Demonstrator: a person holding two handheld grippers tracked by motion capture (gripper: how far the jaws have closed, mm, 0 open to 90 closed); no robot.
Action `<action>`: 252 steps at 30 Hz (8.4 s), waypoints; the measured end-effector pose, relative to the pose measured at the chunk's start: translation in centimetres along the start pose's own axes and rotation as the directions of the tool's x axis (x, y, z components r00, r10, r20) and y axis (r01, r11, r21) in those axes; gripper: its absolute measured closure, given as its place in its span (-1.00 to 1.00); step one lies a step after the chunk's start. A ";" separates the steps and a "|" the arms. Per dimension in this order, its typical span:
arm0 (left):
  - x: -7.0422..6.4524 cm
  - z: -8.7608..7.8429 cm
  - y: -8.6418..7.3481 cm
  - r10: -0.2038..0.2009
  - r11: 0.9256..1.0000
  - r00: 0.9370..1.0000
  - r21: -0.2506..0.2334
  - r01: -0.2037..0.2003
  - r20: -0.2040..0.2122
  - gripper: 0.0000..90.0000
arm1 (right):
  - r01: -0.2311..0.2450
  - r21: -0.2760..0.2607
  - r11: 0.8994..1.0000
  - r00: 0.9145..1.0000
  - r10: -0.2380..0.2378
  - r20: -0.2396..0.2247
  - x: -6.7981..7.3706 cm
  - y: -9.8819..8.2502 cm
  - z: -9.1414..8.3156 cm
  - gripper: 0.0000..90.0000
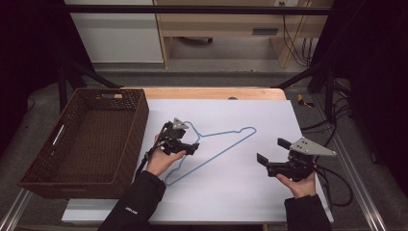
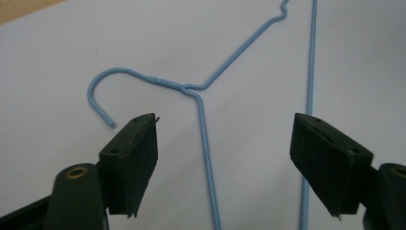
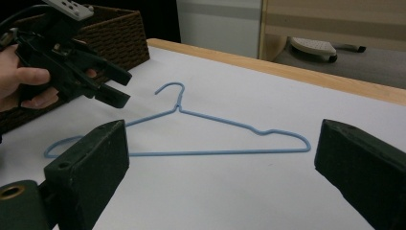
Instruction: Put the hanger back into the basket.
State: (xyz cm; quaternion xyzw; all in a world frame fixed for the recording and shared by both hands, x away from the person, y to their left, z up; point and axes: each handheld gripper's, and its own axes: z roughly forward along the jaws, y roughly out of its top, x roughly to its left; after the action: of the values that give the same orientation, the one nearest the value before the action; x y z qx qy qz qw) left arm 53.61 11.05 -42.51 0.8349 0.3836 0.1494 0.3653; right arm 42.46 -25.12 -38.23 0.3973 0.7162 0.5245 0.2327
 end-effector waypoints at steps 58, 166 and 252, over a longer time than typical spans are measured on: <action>-0.7 4.3 -1.3 0.078 0.982 0.994 0.176 -0.063 -0.076 0.89 | 0.012 0.010 1.000 1.000 -0.012 -0.013 0.2 0.0 0.3 -0.89; -4.7 -1.7 -1.5 0.161 0.986 0.973 -0.006 -0.164 -0.166 0.93 | -0.004 0.200 0.980 0.995 0.023 -0.093 4.8 3.3 21.3 -0.15; -5.3 -2.8 -0.7 0.101 0.994 0.992 -0.031 -0.104 -0.077 0.94 | 0.044 0.112 0.993 0.996 -0.035 -0.081 4.3 4.2 11.2 0.29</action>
State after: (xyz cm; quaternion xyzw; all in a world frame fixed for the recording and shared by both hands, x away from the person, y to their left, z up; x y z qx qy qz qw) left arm 48.23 8.77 -40.91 0.8409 0.3509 0.2061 0.3569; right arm 49.76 -14.72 -37.73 0.3747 0.7613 0.4934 0.1914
